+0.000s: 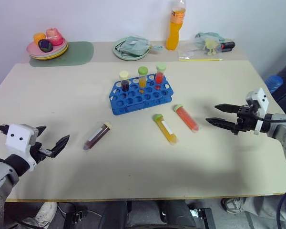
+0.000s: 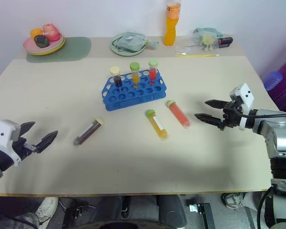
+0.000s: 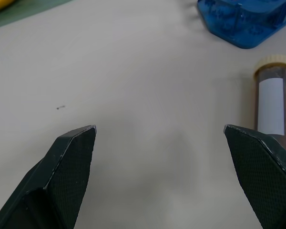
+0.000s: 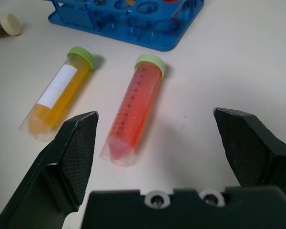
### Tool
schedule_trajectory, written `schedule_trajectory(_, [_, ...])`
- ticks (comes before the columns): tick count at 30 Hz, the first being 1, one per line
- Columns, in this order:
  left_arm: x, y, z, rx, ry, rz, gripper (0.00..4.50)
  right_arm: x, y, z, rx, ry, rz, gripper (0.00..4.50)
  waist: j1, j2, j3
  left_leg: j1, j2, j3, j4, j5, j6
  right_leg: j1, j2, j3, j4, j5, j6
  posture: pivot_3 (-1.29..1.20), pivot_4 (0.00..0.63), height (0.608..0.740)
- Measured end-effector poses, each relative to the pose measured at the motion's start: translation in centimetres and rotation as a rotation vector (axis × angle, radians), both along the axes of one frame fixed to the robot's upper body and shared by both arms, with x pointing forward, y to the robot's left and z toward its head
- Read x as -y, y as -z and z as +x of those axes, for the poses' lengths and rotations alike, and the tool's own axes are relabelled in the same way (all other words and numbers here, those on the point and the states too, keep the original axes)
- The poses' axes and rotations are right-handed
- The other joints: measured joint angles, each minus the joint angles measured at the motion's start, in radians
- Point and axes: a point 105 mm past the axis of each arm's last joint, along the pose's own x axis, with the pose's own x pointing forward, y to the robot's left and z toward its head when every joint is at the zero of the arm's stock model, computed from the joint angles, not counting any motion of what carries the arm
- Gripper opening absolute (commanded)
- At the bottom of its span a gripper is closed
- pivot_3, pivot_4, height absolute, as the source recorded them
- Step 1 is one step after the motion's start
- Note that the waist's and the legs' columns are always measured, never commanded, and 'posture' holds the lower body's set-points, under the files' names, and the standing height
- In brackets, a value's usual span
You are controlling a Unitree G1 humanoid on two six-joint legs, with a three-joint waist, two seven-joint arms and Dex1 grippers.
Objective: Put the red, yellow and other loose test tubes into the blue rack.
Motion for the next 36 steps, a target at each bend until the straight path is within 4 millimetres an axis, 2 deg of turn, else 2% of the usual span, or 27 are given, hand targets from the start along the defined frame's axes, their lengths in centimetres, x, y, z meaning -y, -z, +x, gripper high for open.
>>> schedule_trajectory(5, [0.2,0.4,-0.5,-0.008,-0.011,-0.006,4.44,-1.1,-0.2,0.7,0.016,-0.025,0.009,4.29,0.002,0.0,0.0,0.0,0.0,0.0,0.0,0.0,0.0,0.0,0.0,0.0,0.0,0.0,0.0,0.0,0.15,0.729])
schedule_trajectory(12, [0.2,0.4,-0.6,0.001,-0.017,-0.016,4.44,-1.1,-0.3,1.2,0.024,-0.006,-0.019,4.29,0.004,0.0,0.0,0.0,-0.001,0.0,0.001,0.0,0.0,0.001,0.0,0.0,0.0,0.0,0.0,0.0,0.15,0.729])
schedule_trajectory(18, [0.8,-0.2,0.1,0.032,0.01,-0.02,4.44,-1.4,-0.5,1.0,0.034,0.0,-0.026,4.29,0.004,0.0,0.0,0.0,-0.001,0.0,0.001,0.0,0.0,0.001,0.001,-0.001,0.0,0.0,0.001,0.0,0.15,0.729])
schedule_trajectory(23, [1.4,-0.4,0.9,0.046,0.04,-0.028,4.44,-1.6,0.5,0.9,0.002,0.052,-0.01,4.29,0.004,0.0,-0.001,0.0,-0.001,0.0,0.002,0.0,0.0,0.001,0.001,-0.001,0.002,0.001,0.001,0.0,0.15,0.729])
schedule_trajectory(27, [3.0,-0.8,1.8,0.05,0.128,-0.03,4.44,-1.9,0.1,1.2,-0.008,0.119,-0.034,4.29,0.003,0.0,0.0,0.0,-0.001,0.0,0.003,0.0,0.0,0.0,0.001,-0.001,0.003,0.001,0.001,0.0,0.15,0.729])
schedule_trajectory(31, [5.3,-1.4,2.2,0.04,0.272,-0.012,4.44,-3.7,-2.4,1.1,0.006,0.114,-0.096,4.29,0.001,0.001,-0.001,0.0,-0.001,0.0,0.002,0.0,0.0,0.0,0.001,0.0,0.003,0.001,0.001,0.0,0.15,0.729])
schedule_trajectory(34, [9.3,-2.0,1.9,0.031,0.481,0.022,4.44,-6.0,-4.0,1.6,-0.087,0.147,-0.184,4.29,-0.002,0.001,-0.001,-0.001,-0.001,0.0,0.003,0.001,-0.001,-0.001,0.001,0.0,0.004,0.001,0.001,0.0,0.15,0.729])
schedule_trajectory(36, [11.6,-2.3,1.6,0.041,0.589,0.019,4.44,-7.3,-4.1,2.4,-0.155,0.213,-0.203,4.29,-0.001,0.001,-0.002,0.0,0.0,0.0,0.002,0.001,-0.001,-0.001,0.001,0.0,0.004,0.001,0.0,0.0,0.15,0.729])
